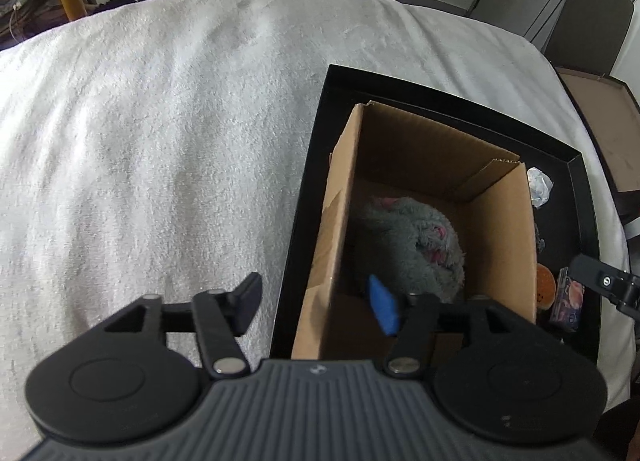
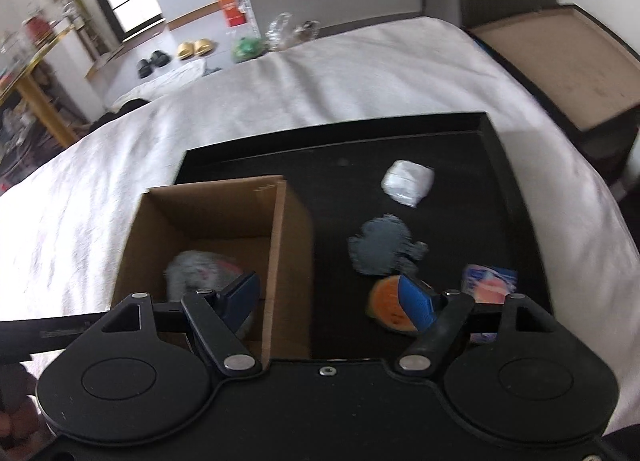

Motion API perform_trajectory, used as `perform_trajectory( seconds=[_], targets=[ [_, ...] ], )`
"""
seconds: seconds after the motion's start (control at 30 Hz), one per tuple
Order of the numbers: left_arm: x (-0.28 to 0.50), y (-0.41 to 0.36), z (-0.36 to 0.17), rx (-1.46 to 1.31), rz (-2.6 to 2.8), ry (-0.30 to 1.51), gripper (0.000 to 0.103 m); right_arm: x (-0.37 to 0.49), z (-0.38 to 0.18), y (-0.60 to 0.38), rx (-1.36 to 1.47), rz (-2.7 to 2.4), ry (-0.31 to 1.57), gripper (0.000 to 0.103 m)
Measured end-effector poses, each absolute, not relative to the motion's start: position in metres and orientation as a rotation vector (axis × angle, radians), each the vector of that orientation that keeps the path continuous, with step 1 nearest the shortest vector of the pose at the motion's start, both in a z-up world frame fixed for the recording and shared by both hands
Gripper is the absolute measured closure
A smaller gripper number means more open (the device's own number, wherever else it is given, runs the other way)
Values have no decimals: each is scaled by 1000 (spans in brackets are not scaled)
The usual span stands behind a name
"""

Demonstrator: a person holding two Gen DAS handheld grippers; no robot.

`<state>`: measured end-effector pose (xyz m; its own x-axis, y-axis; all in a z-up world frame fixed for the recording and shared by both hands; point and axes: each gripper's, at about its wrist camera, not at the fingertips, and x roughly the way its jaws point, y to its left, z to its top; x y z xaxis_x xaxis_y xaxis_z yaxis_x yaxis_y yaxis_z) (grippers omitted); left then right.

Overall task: Organize soft objects
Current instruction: 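Lower the right gripper and grasp the printed tissue pack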

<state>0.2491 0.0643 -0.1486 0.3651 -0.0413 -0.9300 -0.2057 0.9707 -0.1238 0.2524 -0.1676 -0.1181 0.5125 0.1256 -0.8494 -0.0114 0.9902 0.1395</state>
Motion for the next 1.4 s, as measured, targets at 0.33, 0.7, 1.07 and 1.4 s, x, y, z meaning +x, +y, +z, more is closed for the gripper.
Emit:
perform_trajectory(
  seconds=[0.33, 0.7, 1.07, 1.4],
  targets=[
    [247, 42, -141, -157, 132, 1177, 30, 251, -149, -222, 167, -29, 1071, 17],
    [255, 22, -147, -84, 189, 1205, 28, 259, -189, -258, 210, -96, 1142, 16],
    [265, 5, -153, -15, 229, 1249, 28, 269, -226, -276, 234, -115, 1207, 16],
    [266, 6, -158, -4, 271, 1272, 28, 267, -233, -271, 128, -150, 1186, 52]
  ],
)
